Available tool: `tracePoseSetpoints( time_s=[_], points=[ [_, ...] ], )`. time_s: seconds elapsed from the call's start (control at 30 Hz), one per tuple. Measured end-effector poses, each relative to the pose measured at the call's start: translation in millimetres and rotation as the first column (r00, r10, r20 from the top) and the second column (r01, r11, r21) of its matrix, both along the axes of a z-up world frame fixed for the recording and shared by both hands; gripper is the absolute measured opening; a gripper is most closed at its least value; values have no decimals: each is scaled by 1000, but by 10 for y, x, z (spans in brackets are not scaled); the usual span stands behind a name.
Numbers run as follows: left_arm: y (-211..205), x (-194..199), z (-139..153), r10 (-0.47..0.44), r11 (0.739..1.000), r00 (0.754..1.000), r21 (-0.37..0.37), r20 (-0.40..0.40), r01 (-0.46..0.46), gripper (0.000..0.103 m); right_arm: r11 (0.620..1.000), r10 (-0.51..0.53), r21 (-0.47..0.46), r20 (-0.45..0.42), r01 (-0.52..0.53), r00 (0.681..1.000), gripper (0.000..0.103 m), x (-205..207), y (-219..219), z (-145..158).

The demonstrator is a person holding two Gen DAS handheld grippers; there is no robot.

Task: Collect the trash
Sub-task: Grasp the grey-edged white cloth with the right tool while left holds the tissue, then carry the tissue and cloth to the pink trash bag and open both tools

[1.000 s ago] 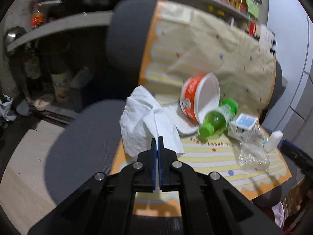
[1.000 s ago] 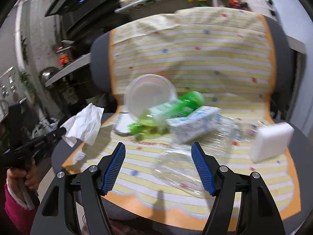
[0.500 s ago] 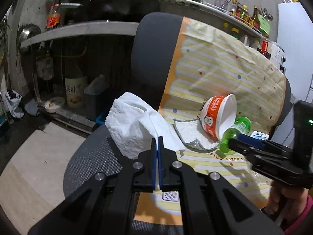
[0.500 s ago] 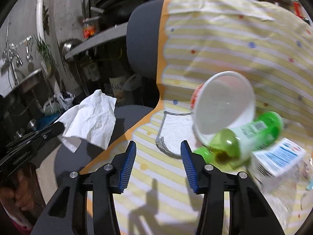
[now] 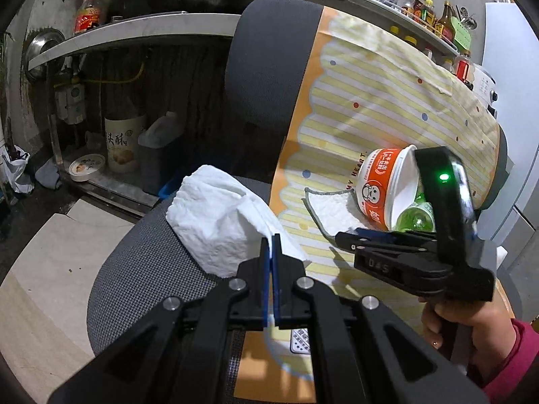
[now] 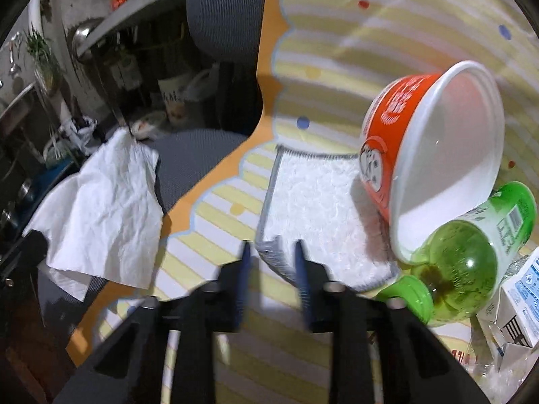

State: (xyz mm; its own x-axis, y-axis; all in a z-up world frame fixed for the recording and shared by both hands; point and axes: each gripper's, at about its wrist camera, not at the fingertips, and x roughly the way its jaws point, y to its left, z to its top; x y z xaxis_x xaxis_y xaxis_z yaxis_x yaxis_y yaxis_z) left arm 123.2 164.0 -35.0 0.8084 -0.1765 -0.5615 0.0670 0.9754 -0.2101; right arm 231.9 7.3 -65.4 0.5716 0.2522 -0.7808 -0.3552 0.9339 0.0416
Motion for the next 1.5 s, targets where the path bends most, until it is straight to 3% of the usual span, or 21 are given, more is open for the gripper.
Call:
tracePoseSetpoints(
  time_s=[0.03,0.13,0.23,0.43,0.53,0.73,0.97,1.1,1.3,1.5],
  points=[
    [-6,-18,12,0,1000,1000,2,2,0,0,1000,13,4,2,-13,1000,4,-37,-3,8],
    [-19,-86,78,6,1000,1000,1,16,-6,0,998,57,31,68,-59,996,3,-249,-32,159],
    [-45,-168,184,12,1000,999,1,39,-12,0,987,84,124,159,-104,984,3,-576,-183,520],
    [-295,-427,498,-27,1000,992,7,122,27,0,942,32,307,317,-134,948,3,-1310,-893,1237],
    [-524,-580,627,-75,997,984,11,162,74,0,935,-16,334,369,-117,929,3,-1663,-1266,1425],
    [-1104,-733,696,-196,981,968,33,160,193,0,944,-146,330,385,12,911,3,-2186,-1987,1451],
    [-1663,-921,663,-335,942,933,38,131,333,0,910,-278,397,360,123,891,3,-2612,-2604,1269],
    [-2106,-1191,698,-473,881,866,90,164,465,0,885,-354,429,366,182,860,3,-2932,-2893,1164],
    [-2639,-1453,649,-637,768,748,74,185,636,0,850,-469,428,354,305,809,3,-3421,-3305,1046],
    [-3222,-1652,463,-760,647,637,55,127,761,0,800,-585,383,321,462,745,3,-3925,-3700,961]
  ],
)
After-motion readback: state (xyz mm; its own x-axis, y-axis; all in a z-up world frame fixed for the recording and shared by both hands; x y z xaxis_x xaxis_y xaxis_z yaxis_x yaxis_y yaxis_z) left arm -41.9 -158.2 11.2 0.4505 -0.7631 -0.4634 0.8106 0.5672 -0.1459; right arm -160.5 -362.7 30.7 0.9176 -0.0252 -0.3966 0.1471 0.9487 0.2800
